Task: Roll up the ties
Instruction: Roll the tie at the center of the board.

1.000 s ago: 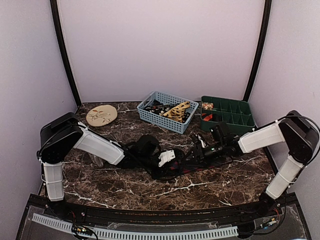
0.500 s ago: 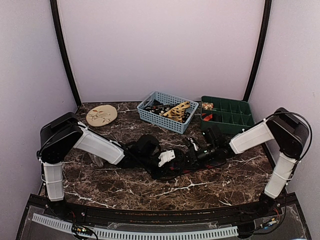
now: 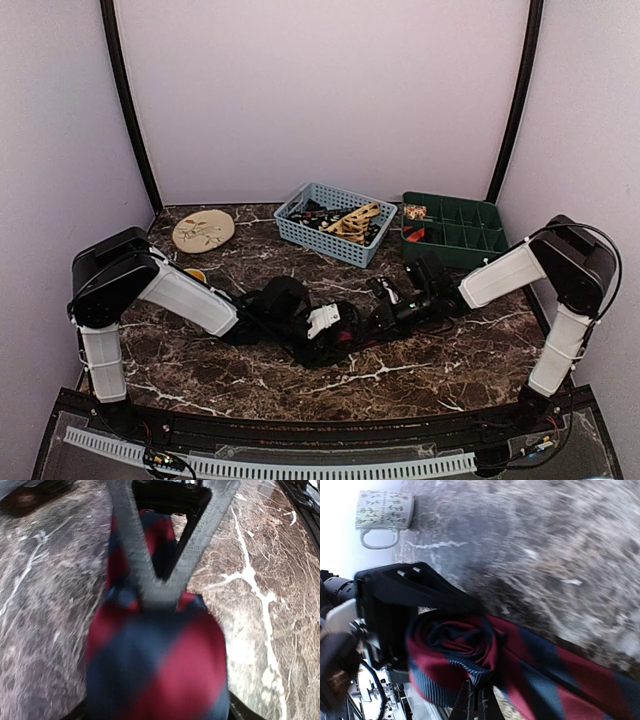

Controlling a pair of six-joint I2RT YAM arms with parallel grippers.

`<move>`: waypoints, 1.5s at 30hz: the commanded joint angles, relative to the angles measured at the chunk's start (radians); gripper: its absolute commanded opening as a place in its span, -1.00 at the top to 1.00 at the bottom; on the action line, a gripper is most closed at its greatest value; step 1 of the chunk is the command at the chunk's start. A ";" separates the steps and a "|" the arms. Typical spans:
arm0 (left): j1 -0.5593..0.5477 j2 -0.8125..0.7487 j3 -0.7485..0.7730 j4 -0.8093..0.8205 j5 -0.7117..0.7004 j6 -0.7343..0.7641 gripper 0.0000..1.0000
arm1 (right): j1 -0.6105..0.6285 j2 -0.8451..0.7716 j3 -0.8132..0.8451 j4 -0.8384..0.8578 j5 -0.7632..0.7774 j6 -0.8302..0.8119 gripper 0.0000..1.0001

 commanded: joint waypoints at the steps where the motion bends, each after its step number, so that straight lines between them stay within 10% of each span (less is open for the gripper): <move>1: 0.007 -0.078 -0.097 0.174 -0.031 -0.068 -0.50 | -0.033 0.039 -0.039 -0.011 0.031 -0.024 1.00; 17: -0.022 0.146 -0.130 0.732 -0.007 -0.319 -0.54 | -0.061 0.117 -0.061 -0.024 0.061 -0.077 1.00; 25: -0.031 0.220 -0.035 0.714 -0.025 -0.272 -0.40 | -0.061 0.115 -0.063 -0.019 0.054 -0.077 1.00; 31: -0.030 0.222 -0.008 0.615 0.027 -0.253 0.29 | -0.061 0.088 -0.063 0.002 0.029 -0.061 1.00; 38: -0.022 0.147 -0.085 0.399 0.107 -0.145 0.61 | -0.068 -0.084 -0.026 -0.054 0.008 -0.087 0.39; 45: 0.018 0.091 -0.084 0.242 0.168 -0.069 0.64 | -0.078 -0.088 0.054 -0.187 0.073 -0.161 0.35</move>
